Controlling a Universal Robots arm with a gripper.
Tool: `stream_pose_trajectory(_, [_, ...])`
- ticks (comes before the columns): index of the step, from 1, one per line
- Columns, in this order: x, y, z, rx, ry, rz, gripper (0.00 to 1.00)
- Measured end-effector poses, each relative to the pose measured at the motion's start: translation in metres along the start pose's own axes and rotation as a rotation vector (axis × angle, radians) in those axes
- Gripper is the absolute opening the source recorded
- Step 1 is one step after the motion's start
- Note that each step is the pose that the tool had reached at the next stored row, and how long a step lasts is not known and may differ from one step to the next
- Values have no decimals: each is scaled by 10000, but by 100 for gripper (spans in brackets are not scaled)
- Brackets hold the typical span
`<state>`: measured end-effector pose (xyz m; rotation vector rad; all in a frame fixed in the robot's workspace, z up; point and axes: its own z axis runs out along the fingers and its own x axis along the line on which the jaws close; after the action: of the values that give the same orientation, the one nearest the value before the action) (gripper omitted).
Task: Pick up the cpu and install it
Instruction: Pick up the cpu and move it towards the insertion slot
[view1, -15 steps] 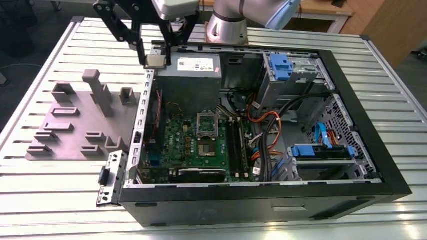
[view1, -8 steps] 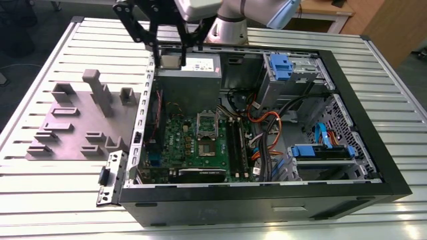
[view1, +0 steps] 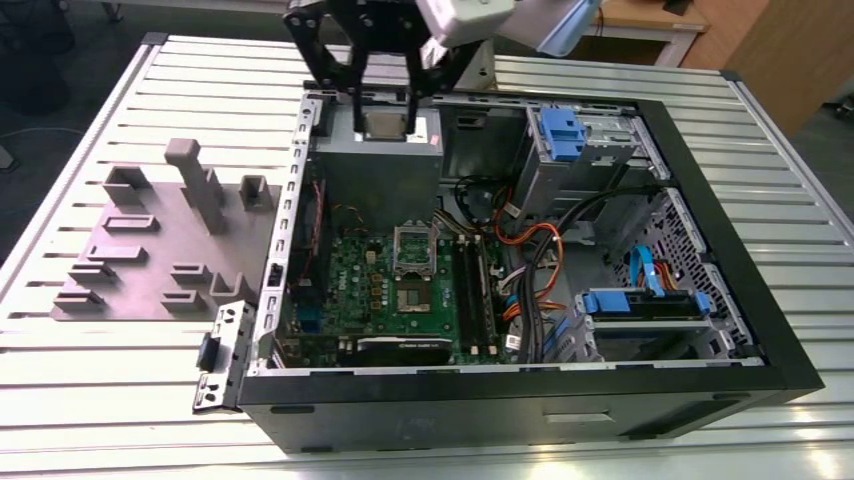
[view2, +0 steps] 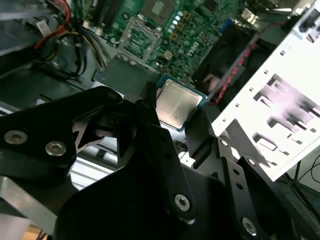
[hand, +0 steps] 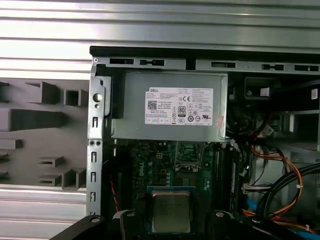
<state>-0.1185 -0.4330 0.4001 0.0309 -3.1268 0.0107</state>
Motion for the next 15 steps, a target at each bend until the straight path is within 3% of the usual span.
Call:
stream_pose_trajectory(6, [-244,-10,0,0,-1,-3,47])
stream_pose_trajectory(11, [-341,-15,0,-1,0,28,47])
stream_pose_trajectory(15, [-357,-34,4,-3,1,153,47])
